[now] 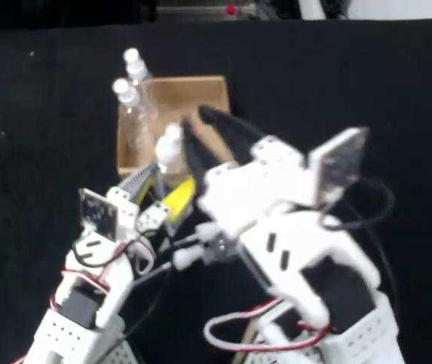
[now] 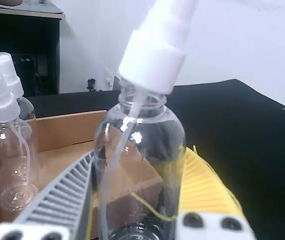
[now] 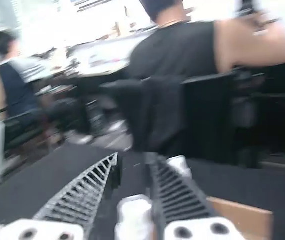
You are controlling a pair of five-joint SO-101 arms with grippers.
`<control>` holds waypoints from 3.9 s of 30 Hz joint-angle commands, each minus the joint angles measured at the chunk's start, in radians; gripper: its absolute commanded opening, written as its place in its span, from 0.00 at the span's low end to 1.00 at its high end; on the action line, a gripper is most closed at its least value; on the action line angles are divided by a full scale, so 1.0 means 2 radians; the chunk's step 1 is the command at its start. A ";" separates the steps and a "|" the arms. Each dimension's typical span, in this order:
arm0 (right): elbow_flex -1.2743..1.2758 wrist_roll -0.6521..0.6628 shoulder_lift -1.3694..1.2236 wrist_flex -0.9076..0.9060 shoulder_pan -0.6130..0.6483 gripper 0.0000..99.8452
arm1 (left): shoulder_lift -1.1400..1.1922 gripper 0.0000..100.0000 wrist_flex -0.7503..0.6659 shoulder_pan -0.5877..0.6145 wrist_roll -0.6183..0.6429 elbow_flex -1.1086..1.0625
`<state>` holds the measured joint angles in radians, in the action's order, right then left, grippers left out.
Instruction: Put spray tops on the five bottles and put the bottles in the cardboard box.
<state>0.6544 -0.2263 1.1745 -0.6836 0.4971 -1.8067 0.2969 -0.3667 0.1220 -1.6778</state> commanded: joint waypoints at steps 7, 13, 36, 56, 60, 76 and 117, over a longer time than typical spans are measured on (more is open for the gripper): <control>0.103 0.006 0.014 0.002 -0.180 0.04 | 0.002 0.05 -0.004 0.021 0.002 -0.011; 0.210 0.006 0.014 0.054 -0.189 0.04 | -0.001 0.05 -0.008 0.104 0.006 -0.011; 0.345 0.005 0.012 0.214 -0.187 0.04 | -0.001 0.05 -0.084 0.303 0.002 -0.009; 0.346 0.003 0.011 0.213 -0.187 0.04 | 0.003 0.05 -0.110 0.310 -0.030 0.005; 0.346 0.003 0.011 0.213 -0.187 0.04 | 0.003 0.05 -0.123 0.308 -0.027 0.002; 0.346 0.003 0.012 0.213 -0.189 0.04 | 0.233 0.05 -0.173 0.271 -0.027 0.119; 0.349 0.005 0.014 0.215 -0.189 0.04 | 0.608 0.05 -0.475 0.158 -0.025 0.178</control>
<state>1.3495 -0.2248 1.1884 -0.2877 0.1427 -0.5915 -0.6283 -0.0414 0.0729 -1.3894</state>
